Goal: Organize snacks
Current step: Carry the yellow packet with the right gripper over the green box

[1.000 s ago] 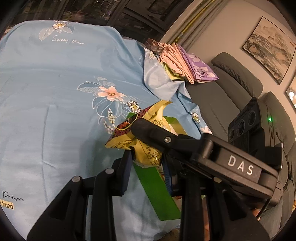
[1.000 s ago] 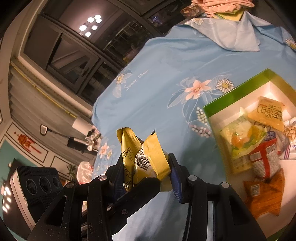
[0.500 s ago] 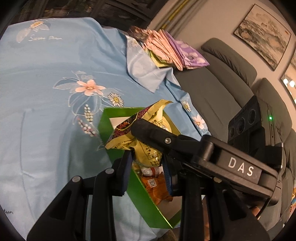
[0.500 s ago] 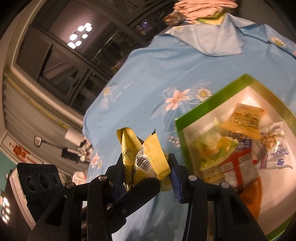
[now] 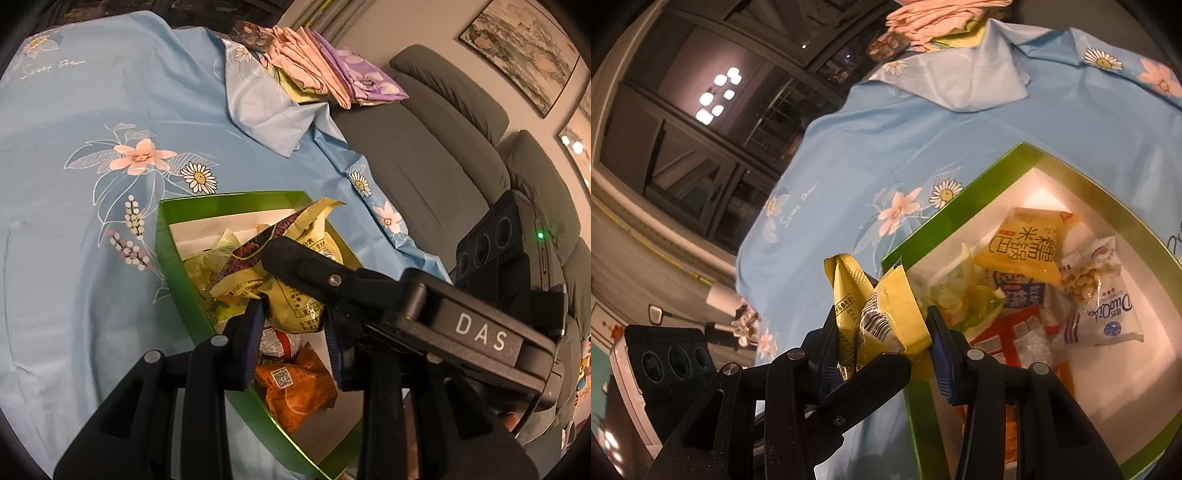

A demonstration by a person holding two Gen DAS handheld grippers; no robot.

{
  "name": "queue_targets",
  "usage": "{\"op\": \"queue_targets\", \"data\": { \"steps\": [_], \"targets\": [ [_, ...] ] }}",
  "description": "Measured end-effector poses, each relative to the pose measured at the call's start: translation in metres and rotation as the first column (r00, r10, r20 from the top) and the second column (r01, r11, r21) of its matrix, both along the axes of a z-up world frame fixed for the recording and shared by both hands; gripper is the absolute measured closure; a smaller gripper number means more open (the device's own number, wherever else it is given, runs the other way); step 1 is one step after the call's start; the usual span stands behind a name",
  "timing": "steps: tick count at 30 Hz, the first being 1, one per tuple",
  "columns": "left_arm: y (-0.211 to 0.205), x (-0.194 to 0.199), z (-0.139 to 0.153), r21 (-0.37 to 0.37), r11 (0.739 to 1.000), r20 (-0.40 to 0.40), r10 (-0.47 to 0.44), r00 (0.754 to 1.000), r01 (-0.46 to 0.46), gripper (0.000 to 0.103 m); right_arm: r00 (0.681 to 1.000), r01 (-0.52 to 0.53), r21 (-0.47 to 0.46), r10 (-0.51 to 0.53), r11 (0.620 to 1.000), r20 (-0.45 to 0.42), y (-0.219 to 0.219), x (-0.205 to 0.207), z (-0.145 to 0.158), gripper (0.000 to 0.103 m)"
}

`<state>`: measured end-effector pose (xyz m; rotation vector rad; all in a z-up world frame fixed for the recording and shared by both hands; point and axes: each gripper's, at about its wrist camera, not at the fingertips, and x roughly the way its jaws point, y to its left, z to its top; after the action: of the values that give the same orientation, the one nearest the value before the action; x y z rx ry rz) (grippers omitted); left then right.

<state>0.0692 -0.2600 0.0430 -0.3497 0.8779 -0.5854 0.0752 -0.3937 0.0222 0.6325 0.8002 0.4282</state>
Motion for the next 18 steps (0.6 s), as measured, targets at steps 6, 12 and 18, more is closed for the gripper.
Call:
{"op": "queue_targets", "data": {
  "steps": [6, 12, 18],
  "targets": [
    [-0.005, 0.008, -0.006, -0.017, 0.999, -0.001, -0.036, 0.999, 0.036, 0.072, 1.0, 0.031, -0.005, -0.031, 1.0, -0.004, -0.008, 0.002, -0.003, 0.057],
    [-0.009, 0.014, -0.015, -0.022, 0.999, -0.023, -0.048, 0.999, 0.048, 0.072, 0.998, 0.054, -0.02, -0.055, 0.998, -0.033, -0.012, 0.007, -0.011, 0.057],
    [-0.011, 0.016, -0.02, -0.04, 0.998, -0.041, -0.056, 0.998, 0.055, 0.072, 0.996, 0.071, -0.033, -0.072, 0.997, -0.046, -0.014, 0.008, -0.014, 0.057]
  ]
}}
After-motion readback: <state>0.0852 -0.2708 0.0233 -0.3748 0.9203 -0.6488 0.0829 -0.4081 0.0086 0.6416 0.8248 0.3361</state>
